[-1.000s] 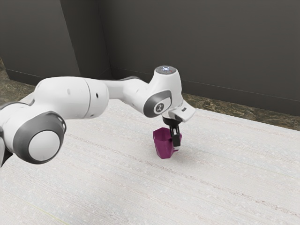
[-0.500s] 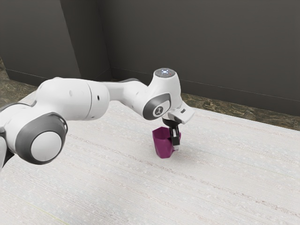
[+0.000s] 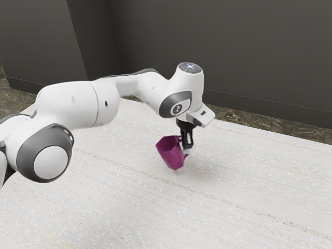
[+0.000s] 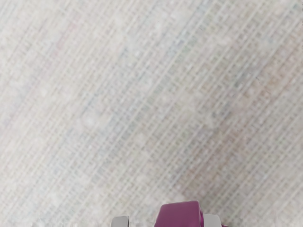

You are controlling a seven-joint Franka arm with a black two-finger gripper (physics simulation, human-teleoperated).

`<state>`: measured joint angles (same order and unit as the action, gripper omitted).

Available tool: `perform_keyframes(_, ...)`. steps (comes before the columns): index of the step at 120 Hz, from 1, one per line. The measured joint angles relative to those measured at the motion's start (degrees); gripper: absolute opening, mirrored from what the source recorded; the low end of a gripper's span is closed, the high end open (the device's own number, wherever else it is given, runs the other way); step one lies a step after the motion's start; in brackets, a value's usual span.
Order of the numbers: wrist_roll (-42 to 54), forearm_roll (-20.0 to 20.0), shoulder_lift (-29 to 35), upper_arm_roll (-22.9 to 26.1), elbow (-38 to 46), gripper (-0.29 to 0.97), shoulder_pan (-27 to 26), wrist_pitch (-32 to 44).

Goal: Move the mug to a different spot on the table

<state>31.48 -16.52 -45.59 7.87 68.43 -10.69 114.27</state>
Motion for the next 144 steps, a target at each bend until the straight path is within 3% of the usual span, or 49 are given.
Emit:
perform_keyframes(68, -3.21, -0.94, -0.04, -1.52, -2.18, -0.05, 1.2, -19.94)
perform_keyframes(104, -4.5, 0.79, -0.13, -5.91, -0.02, -0.06, 2.74, -22.56)
perform_keyframes(144, -5.38, 2.18, -0.18, -7.19, 1.13, -0.06, 5.45, -22.36)
